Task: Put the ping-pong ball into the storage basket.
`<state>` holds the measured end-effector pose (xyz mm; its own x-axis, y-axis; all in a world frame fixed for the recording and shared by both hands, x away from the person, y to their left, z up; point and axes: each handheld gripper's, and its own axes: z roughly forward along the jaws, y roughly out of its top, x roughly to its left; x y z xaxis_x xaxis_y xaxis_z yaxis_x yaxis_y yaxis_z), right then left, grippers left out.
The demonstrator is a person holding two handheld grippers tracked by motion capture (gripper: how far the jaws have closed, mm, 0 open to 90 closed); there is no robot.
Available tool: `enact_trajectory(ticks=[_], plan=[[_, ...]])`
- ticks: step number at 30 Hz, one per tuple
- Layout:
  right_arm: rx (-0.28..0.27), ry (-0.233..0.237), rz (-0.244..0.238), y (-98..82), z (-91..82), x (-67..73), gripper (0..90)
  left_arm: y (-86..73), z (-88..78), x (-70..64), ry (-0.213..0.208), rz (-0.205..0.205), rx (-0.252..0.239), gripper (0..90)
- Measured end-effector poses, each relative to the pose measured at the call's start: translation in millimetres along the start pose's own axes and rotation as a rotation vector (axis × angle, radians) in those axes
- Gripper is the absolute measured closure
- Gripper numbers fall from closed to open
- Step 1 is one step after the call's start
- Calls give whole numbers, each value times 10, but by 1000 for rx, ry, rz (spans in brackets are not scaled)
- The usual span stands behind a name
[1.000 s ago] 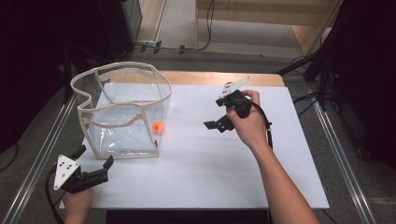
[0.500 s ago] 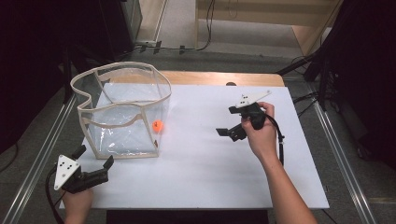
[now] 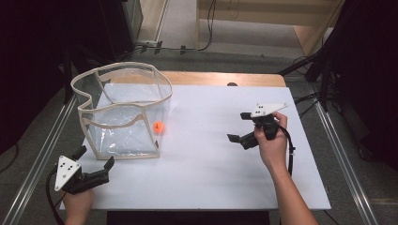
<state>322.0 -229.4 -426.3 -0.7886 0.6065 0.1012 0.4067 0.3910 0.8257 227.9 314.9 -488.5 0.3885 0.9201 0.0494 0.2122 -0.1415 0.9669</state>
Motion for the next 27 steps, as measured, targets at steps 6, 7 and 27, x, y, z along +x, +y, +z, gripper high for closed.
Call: enact_trajectory(ticks=[6,7,27], plan=[[-8,-14,10,-137,-44,-1,0,0,-1,0,0,1,1,0],[-13,-18,11,-161,-53,-1,0,0,-1,0,0,1,1,0],[-76,-59,65,-675,-276,-34,0,-1,-1,-2,6,1,2,0]])
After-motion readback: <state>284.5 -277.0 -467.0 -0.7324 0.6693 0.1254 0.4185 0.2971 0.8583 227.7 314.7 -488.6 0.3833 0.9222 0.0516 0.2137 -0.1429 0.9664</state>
